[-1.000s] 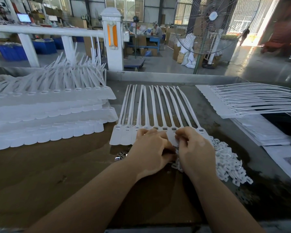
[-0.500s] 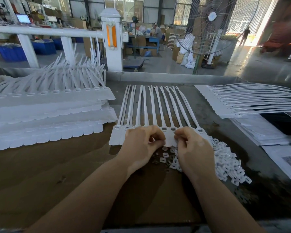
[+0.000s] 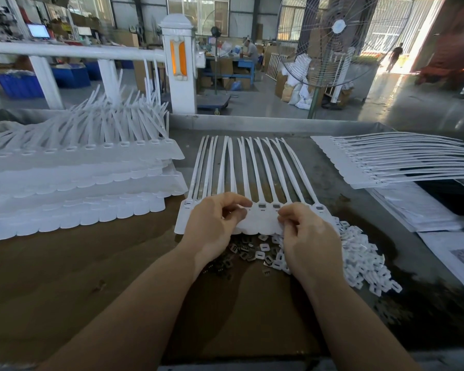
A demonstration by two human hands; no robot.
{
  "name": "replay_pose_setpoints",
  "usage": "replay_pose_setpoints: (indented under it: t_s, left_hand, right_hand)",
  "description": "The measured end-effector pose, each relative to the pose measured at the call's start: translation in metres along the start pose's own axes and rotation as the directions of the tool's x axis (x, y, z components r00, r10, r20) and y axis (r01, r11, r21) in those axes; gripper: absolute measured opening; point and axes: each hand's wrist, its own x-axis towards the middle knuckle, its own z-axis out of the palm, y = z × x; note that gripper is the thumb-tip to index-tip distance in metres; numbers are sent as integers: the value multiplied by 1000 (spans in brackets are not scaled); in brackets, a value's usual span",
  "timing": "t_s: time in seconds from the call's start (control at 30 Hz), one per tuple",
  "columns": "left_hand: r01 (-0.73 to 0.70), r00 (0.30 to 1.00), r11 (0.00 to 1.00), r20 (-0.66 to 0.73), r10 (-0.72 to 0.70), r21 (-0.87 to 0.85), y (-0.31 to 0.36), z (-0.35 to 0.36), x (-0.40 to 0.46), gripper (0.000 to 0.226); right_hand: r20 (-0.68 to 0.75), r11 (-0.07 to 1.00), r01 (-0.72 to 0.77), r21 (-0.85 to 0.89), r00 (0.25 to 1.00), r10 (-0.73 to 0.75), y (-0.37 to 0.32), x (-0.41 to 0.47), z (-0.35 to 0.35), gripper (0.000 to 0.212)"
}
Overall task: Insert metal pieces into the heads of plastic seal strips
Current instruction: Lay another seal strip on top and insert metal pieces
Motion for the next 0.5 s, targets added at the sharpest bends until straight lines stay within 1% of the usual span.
replay_pose_setpoints:
  t_s: [0.33, 0.5]
  left_hand:
    - [68, 998, 985, -3, -69, -157, 0, -1, 0, 14]
    - [47, 999, 990, -6, -49, -132, 1, -3, -2, 25]
  right_hand:
    - [-7, 1000, 8, 4, 1000, -8, 0, -1, 1, 17]
    - [6, 1000, 5, 3, 1000, -5, 1, -1, 1, 18]
